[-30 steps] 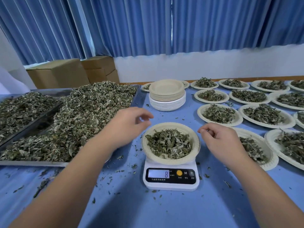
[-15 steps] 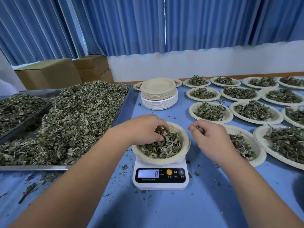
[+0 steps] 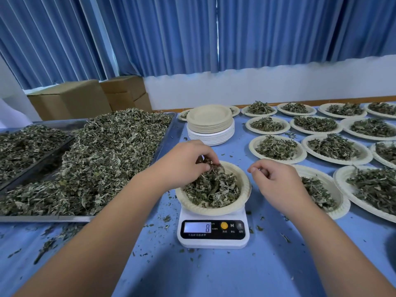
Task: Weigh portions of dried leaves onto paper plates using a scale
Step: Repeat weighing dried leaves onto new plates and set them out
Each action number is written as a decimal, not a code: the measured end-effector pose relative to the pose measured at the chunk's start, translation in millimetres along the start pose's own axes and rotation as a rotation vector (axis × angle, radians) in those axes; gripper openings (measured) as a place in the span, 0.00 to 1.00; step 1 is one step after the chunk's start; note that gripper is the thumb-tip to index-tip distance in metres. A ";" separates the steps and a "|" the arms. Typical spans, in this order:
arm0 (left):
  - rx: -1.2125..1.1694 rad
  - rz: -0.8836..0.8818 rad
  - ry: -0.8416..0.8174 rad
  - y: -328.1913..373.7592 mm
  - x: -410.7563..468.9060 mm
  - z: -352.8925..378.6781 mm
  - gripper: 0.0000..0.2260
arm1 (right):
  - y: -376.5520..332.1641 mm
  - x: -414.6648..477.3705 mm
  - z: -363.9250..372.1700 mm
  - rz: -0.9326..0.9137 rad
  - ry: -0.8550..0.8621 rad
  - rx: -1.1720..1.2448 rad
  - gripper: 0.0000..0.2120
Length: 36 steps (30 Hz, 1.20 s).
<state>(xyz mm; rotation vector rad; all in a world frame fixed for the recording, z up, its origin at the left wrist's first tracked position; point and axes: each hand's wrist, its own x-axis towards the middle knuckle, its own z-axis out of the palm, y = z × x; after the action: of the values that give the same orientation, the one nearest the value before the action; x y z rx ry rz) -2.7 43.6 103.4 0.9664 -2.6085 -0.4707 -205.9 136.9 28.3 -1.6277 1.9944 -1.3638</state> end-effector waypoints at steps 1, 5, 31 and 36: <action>-0.008 -0.005 0.008 -0.9 -1.1 -0.1 0.09 | -0.3 -0.4 -0.3 -0.003 -0.001 -0.005 0.12; -0.100 -0.064 0.060 -4.0 -5.0 0.1 0.11 | -1.1 -0.3 -1.0 -0.009 -0.004 -0.017 0.12; -0.349 -0.372 0.482 -65.4 -64.3 -35.1 0.12 | 0.2 0.1 2.4 -0.027 -0.020 -0.052 0.11; -0.380 -0.287 0.440 -40.2 -45.1 -17.0 0.13 | -0.7 -0.5 2.2 -0.011 -0.018 -0.043 0.11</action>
<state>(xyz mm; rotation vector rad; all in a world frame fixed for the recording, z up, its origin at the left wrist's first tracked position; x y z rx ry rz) 59.3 41.7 94.1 1.1572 -1.9130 -0.7018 -203.8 136.3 27.5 -1.6661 2.0213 -1.3137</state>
